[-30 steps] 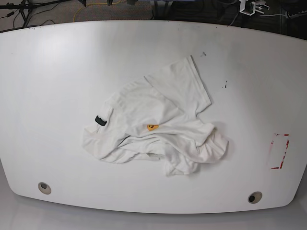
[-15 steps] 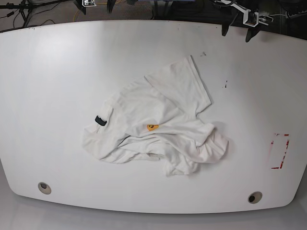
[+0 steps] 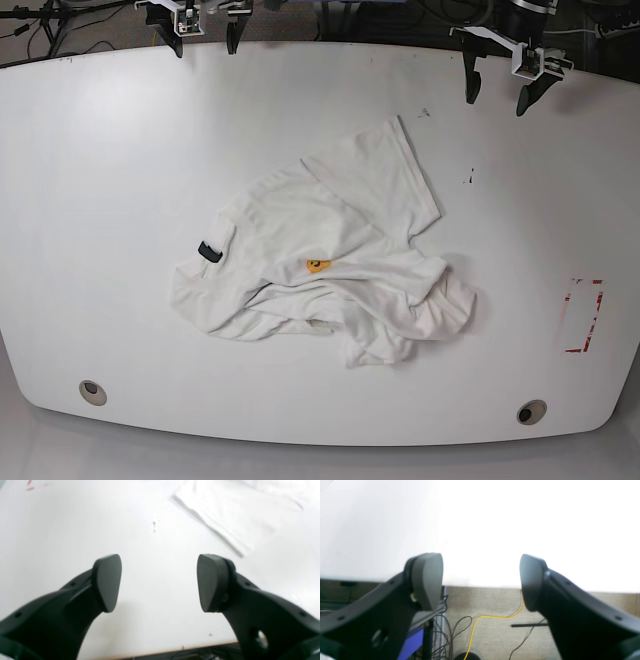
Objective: Fold the T-shirt properly
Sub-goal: 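Lower both grippers into view above the white T-shirt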
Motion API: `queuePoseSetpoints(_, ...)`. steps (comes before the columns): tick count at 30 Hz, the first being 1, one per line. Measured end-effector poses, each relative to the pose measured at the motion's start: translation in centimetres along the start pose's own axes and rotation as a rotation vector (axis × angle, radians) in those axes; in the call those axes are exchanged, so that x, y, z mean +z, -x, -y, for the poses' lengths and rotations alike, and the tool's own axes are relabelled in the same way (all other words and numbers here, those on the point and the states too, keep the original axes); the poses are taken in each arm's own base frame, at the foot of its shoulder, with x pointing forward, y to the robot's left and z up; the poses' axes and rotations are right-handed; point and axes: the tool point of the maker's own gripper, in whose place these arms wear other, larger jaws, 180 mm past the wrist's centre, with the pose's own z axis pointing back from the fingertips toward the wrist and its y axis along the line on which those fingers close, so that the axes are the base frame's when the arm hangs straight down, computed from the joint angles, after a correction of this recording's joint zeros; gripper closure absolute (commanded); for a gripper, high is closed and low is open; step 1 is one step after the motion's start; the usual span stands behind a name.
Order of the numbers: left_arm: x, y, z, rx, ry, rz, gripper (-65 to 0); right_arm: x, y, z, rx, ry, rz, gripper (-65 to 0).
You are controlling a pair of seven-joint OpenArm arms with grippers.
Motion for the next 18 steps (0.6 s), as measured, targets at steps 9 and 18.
queuePoseSetpoints(9,-0.8,-1.3,-0.2,-0.01,-0.002,0.04,-43.7,-1.6,-1.3,0.4,0.007,0.013,0.037,-45.1)
queuePoseSetpoints(18,-1.6,-2.4,-0.1,-0.015,0.004,0.072,-43.9,-3.7,-2.7,0.4,-0.007,0.019,0.05,-45.4)
